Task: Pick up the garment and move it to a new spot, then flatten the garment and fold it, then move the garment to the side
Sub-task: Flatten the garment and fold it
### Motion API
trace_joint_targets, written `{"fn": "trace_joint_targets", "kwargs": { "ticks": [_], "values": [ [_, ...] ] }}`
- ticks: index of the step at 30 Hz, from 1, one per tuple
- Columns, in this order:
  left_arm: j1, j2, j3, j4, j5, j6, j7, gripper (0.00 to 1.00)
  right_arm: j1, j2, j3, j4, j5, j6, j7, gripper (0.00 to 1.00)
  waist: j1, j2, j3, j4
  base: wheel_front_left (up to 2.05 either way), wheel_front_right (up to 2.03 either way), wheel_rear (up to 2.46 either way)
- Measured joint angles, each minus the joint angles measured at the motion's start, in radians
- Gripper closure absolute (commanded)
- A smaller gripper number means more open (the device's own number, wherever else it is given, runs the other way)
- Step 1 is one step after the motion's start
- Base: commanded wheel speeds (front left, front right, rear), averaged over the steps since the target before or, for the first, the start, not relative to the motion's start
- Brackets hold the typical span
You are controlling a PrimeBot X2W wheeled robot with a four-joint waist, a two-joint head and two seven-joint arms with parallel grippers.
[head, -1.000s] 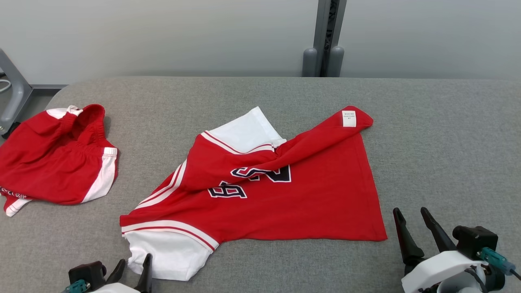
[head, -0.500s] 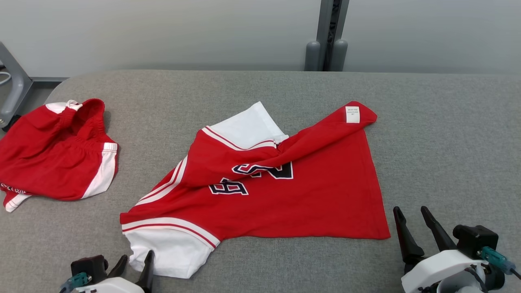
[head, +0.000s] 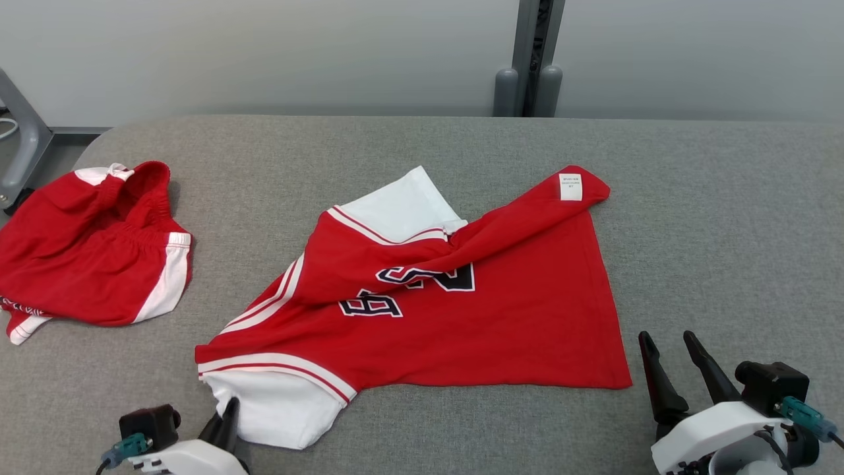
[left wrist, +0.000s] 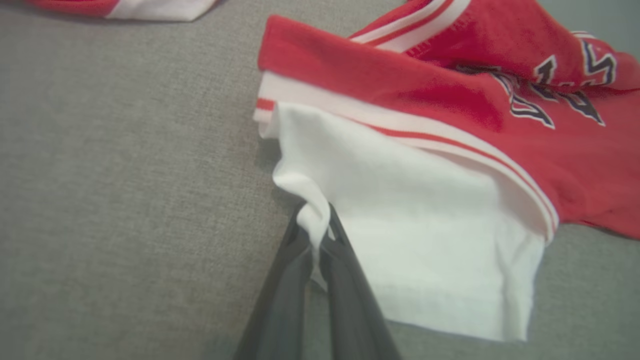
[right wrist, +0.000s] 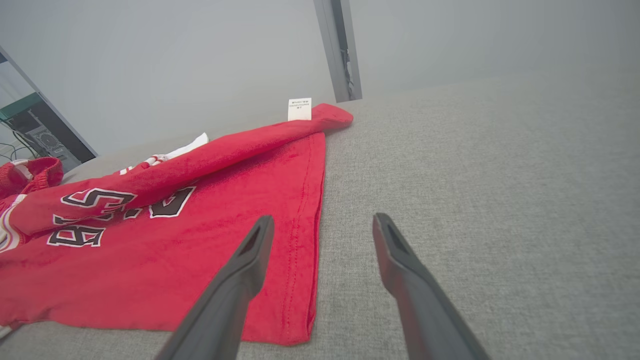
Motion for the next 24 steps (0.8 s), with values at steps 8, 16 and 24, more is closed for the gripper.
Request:
{"fn": "trace_joint_targets", "kwargs": {
  "ticks": [8,16,24],
  "values": [
    [-0.014,0.022,0.001,-0.14,0.009,0.028,0.003,1.0,0.006,-0.001,-0.008,-0.002,0.0,0.0,0.0,0.0,0.0,0.0,-0.006,0.007,0.0,0.0,0.0],
    [0.014,0.045,-0.009,-0.277,0.012,0.078,0.057,1.0,0.01,0.005,-0.008,0.027,0.005,0.0,0.0,0.0,0.0,0.0,-0.002,0.008,0.0,0.0,0.0],
    [0.028,0.055,-0.019,-0.372,0.012,0.105,0.095,1.0,-0.009,0.014,0.03,0.091,0.05,0.0,0.016,0.0,0.0,0.0,0.01,0.024,0.0,0.0,0.0]
  ]
}}
